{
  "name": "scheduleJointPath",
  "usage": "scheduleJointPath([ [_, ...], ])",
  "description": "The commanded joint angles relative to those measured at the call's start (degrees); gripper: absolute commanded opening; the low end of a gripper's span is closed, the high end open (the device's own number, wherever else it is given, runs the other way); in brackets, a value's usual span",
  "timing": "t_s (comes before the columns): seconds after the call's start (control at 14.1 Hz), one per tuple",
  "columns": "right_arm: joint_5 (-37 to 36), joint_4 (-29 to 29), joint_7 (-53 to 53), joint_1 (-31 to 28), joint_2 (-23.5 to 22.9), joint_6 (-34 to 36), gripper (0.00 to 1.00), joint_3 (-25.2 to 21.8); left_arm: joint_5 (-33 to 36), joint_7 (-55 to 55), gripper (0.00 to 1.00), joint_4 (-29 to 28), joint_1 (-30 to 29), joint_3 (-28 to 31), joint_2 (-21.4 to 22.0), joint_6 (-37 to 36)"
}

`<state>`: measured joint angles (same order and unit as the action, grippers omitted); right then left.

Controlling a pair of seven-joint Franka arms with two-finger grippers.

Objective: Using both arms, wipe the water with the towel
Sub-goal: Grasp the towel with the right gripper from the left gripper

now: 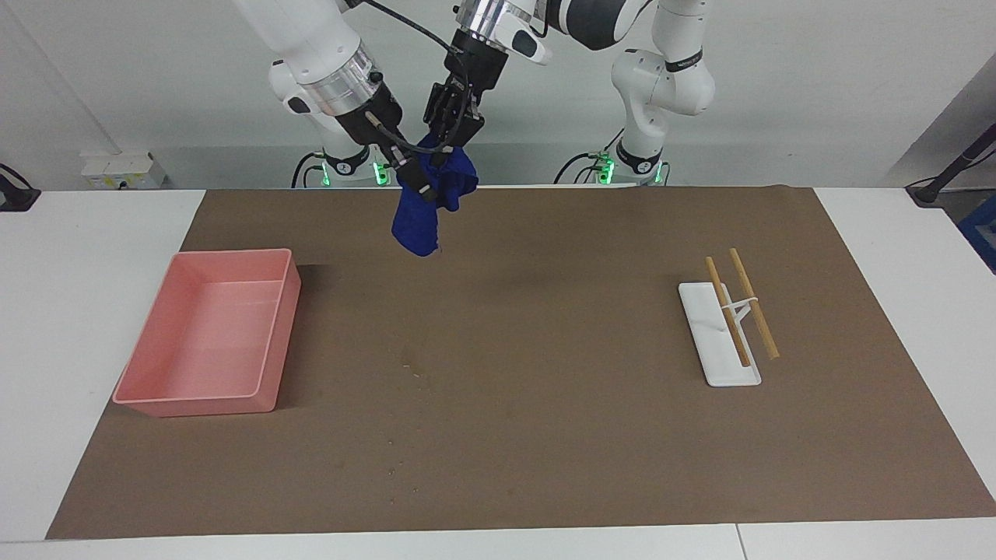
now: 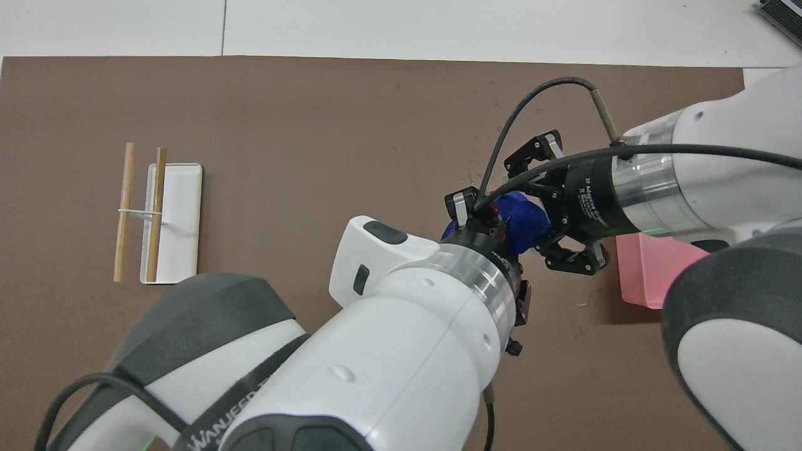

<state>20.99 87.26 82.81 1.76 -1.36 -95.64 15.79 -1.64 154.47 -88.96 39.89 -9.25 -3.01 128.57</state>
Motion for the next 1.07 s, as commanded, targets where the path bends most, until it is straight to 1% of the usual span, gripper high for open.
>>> scheduleJointPath([
  [0.0,-3.0,-0.4,-0.3,-0.6,0.0,0.4,0.00,0.3,0.4,1.4,0.00,1.0,0.3,0.7,0.5,-1.9],
  [0.36,-3.8,-0.4,-5.7,-0.5,0.1,0.1,0.00,0.4,1.1,1.2,0.00,1.0,0.3,0.6,0.6,-1.8],
  [0.5,-5.2,-0.4,-6.4,-0.5,0.1,0.4,0.00,0.4,1.3,0.2,1.00,1.0,0.3,0.8,0.7,-1.9],
  [0.64,-5.5,-0.3,-6.5,-0.5,0.1,-0.4,0.00,0.4,1.2,-2.5,1.00,0.9,0.1,0.8,1.5,-2.4],
  [0.71,-5.5,-0.3,-6.7,-0.5,0.0,-1.3,0.00,0.4,1.1,-6.3,1.00,0.1,-0.2,0.7,2.6,-4.1],
  [0.78,-5.5,-0.3,-6.7,-0.6,-0.1,-2.1,0.00,0.3,1.0,-10.6,1.00,-1.2,-1.6,0.8,3.4,-6.6],
  [0.92,-5.8,-0.3,-6.8,-0.9,-0.9,-4.6,0.00,0.3,0.8,-18.9,1.00,-1.9,-6.0,0.8,4.2,-13.0],
  [0.99,-6.4,-0.3,-6.9,-0.9,-2.2,-6.9,0.00,0.4,0.3,-23.7,1.00,-2.1,-8.4,0.9,4.5,-16.0],
])
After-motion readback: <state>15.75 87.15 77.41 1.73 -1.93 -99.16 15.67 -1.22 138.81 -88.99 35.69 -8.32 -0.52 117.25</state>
